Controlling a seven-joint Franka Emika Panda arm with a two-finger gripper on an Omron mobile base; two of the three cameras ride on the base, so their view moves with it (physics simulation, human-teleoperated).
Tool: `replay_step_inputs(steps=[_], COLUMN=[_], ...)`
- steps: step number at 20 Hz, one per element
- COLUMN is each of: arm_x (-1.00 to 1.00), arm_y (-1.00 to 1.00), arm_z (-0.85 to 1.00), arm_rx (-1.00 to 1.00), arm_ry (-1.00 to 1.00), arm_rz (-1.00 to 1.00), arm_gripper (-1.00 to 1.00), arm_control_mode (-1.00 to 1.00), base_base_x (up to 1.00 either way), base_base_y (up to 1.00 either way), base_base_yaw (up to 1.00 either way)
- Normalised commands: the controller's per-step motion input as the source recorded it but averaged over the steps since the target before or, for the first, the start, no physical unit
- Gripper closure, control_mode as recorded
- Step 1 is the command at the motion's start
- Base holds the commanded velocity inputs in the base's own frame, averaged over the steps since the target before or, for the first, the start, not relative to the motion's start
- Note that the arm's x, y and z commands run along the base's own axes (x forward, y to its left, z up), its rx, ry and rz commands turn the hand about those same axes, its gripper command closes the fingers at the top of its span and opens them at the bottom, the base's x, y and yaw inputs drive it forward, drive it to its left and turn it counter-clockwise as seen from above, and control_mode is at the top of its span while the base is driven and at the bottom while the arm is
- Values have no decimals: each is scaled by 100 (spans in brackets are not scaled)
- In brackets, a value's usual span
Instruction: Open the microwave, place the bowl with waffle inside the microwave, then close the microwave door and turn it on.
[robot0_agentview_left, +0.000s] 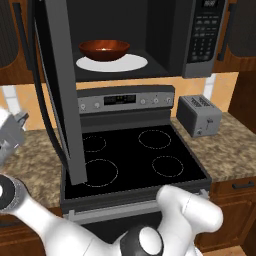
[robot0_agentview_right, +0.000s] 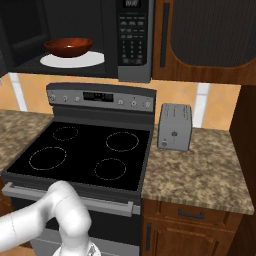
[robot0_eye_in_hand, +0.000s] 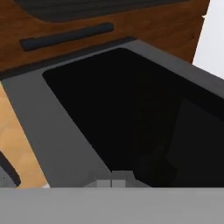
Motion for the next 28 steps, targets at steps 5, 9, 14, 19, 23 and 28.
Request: replay_step_inputs(steps=[5, 9, 14, 19, 23, 28], arm_x=[-4, 0, 0, 1, 36, 73], arm_y=[-89, -96, -95, -92, -73, -54], arm_z=[26, 30, 32, 27, 24, 25], arm_rx=[0, 0, 0, 0, 0, 3], arm_ry=[2, 4, 2, 0, 0, 4], arm_rz=[0, 0, 0, 0, 0, 8], arm_gripper=[100, 100, 100, 100, 100, 100], arm_control_mode=[-100, -100, -100, -100, -100, -100], base_base_x=[0, 0, 0, 0, 0, 0], base_base_y=[0, 0, 0, 0, 0, 0], base_base_yaw=[0, 0, 0, 0, 0, 0])
